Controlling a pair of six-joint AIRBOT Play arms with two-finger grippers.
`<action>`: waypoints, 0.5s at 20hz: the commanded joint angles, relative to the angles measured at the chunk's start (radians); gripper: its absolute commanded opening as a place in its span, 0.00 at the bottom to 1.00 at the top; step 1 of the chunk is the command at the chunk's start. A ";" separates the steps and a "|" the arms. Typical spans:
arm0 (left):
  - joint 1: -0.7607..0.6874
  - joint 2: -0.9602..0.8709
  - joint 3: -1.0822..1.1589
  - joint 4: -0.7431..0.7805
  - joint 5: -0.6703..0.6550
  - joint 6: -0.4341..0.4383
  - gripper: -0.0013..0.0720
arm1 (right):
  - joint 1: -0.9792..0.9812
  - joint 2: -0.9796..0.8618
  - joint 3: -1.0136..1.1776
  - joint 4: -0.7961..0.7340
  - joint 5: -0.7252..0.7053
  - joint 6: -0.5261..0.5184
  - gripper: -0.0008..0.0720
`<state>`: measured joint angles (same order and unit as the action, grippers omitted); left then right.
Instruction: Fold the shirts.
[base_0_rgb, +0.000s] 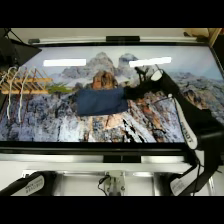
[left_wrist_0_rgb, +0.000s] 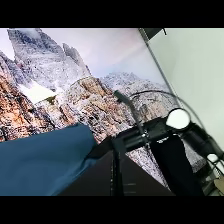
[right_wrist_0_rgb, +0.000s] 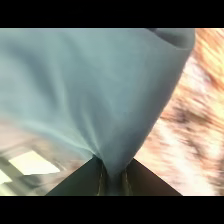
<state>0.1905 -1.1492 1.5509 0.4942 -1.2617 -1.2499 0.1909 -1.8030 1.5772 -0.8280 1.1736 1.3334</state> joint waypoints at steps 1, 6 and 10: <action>0.000 0.000 0.000 0.000 0.000 0.000 0.07 | -0.054 0.140 0.082 0.052 0.057 -0.031 0.10; 0.000 0.000 0.000 0.000 0.000 0.000 0.07 | -0.269 0.360 0.100 -0.148 0.216 0.094 0.10; 0.000 0.000 0.000 0.000 -0.005 0.000 0.07 | -0.502 0.447 0.100 -0.336 0.328 0.108 0.10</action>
<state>0.1905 -1.1492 1.5509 0.4938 -1.2625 -1.2499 -0.1673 -1.4231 1.6733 -1.0153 1.4120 1.4155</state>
